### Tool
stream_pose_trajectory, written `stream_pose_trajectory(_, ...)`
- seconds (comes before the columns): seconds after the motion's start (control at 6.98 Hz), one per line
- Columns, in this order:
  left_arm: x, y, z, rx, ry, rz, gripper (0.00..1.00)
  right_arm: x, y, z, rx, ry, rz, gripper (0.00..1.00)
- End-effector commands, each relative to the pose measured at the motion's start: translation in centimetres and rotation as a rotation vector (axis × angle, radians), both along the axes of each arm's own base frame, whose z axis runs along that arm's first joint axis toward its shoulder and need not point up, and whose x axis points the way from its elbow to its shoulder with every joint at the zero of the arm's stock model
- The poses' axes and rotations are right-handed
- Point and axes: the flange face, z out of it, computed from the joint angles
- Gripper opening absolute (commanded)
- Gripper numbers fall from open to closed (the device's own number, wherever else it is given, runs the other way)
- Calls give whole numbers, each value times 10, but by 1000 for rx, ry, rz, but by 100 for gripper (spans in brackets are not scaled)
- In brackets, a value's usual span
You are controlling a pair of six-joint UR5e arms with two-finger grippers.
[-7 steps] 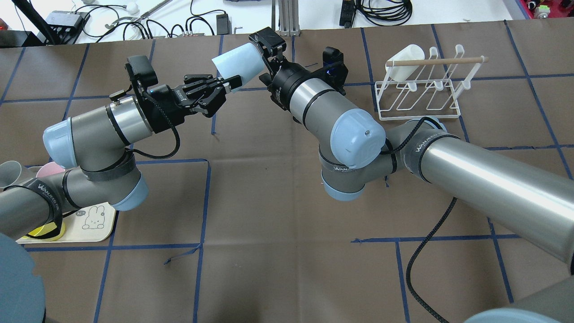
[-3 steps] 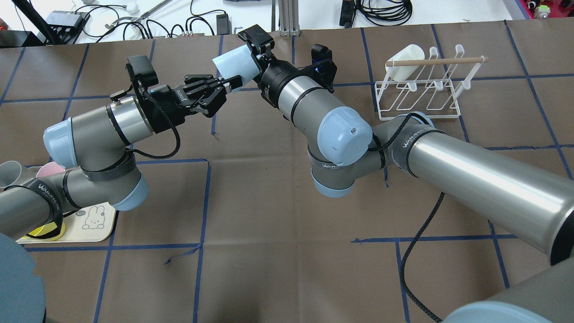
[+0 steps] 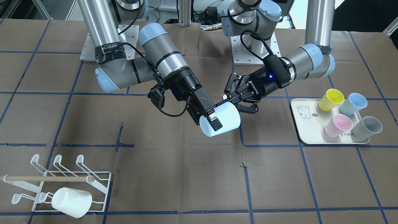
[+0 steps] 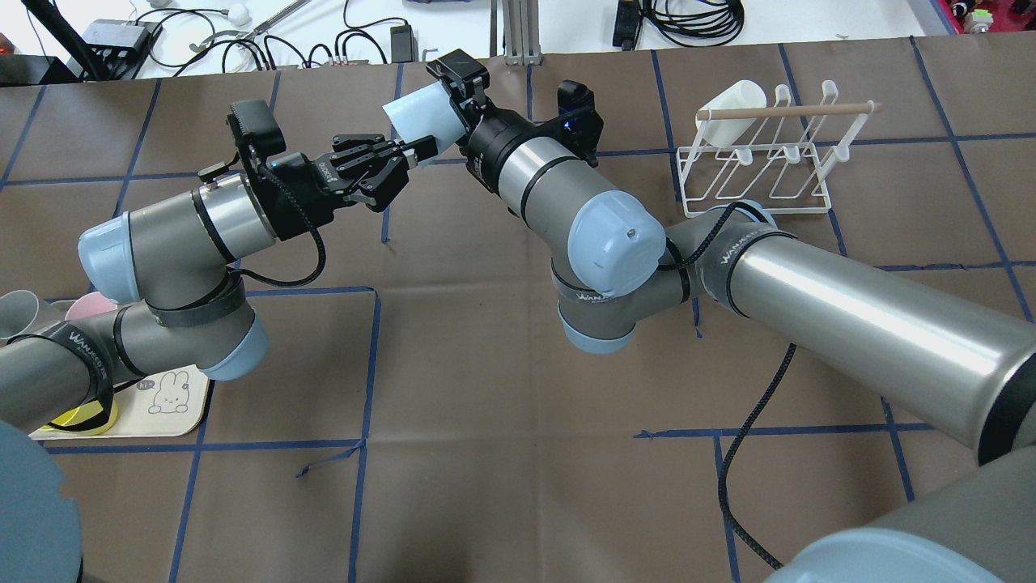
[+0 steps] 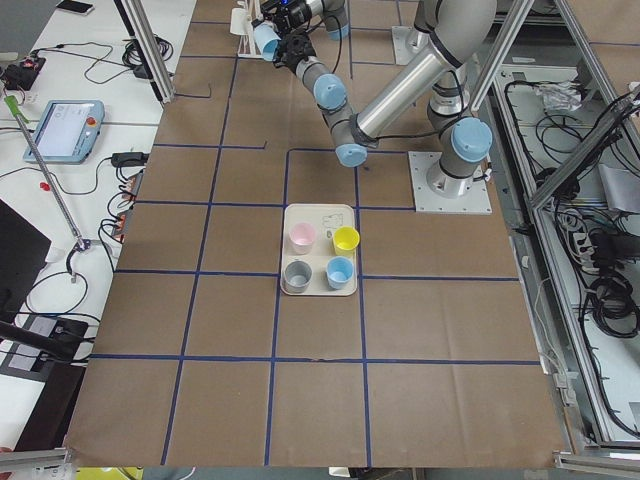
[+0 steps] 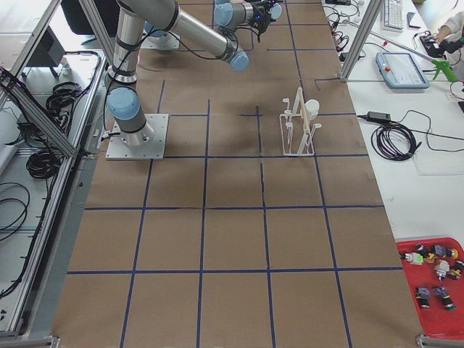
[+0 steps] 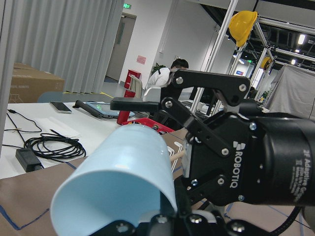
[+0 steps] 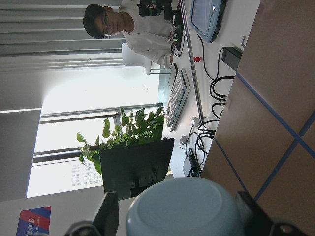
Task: Transfer IKEA cup to right arm and place on rack
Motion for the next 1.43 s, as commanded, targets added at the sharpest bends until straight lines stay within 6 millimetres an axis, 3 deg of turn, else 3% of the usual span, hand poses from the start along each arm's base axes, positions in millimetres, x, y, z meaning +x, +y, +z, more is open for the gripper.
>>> stream_pose_trajectory(0.0, 0, 0, 1, 0, 0, 0, 4, 1, 0, -1, 1, 1, 6, 62)
stream_pose_trajectory(0.14, 0, 0, 2, 3, 3, 1, 21, 2, 0, -1, 3, -2, 18, 52)
stream_pose_trajectory(0.29, 0, -1, 3, 6, 4, 6, 68, 2, 1, 0, 2, -2, 21, 47)
stream_pose_trajectory(0.43, 1, -4, 4, 35, 13, 26, 98, 2, 1, 0, 1, -1, 22, 47)
stream_pose_trajectory(0.86, 5, -2, 7, 55, 28, 39, 99, 2, 1, 1, 0, -1, 22, 47)
stream_pose_trajectory(1.0, 19, -5, 7, 59, 30, 68, 99, 2, 1, 1, 0, -1, 22, 47)
stream_pose_trajectory(1.15, 70, -12, 6, 61, 37, 168, 99, 2, 1, 0, 1, -1, 22, 47)
stream_pose_trajectory(1.29, 104, -10, 0, 75, 48, 231, 99, 2, 1, 0, 1, -1, 22, 47)
